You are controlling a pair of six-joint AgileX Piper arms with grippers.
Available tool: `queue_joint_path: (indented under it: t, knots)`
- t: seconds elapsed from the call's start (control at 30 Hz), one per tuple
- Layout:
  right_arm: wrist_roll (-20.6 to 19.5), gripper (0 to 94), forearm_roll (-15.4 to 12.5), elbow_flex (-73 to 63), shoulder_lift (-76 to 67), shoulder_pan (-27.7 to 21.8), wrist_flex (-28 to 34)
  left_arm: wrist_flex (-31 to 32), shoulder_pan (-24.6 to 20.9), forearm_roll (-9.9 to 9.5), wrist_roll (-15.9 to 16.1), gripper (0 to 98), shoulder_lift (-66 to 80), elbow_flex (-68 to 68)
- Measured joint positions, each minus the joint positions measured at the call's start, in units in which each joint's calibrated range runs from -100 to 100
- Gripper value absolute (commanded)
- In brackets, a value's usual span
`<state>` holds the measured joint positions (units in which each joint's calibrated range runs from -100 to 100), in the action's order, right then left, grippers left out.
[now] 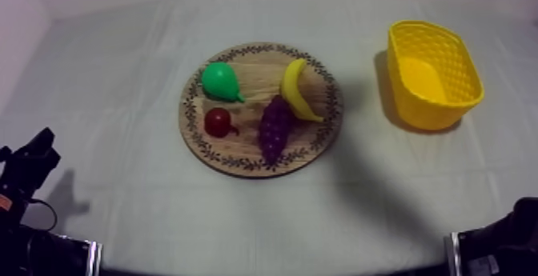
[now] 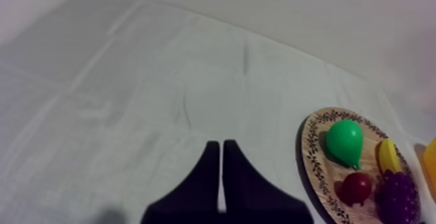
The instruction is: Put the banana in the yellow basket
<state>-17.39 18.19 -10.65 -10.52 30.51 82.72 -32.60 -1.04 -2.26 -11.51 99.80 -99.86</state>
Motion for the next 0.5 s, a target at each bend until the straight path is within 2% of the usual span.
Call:
queue_joint_path:
  t: [0.23, 0.5]
  knots:
    - [-3.19, 0.7, 1.19, -4.52, 9.00, 4.43, 5.00, 0.00, 0.00, 0.00, 0.00, 0.1, 0.00, 0.00]
    - [-5.51, 0.7, 1.55, -3.80, 17.41, 4.75, 6.70, 0.00, 0.00, 0.00, 0.00, 0.1, 0.00, 0.00]
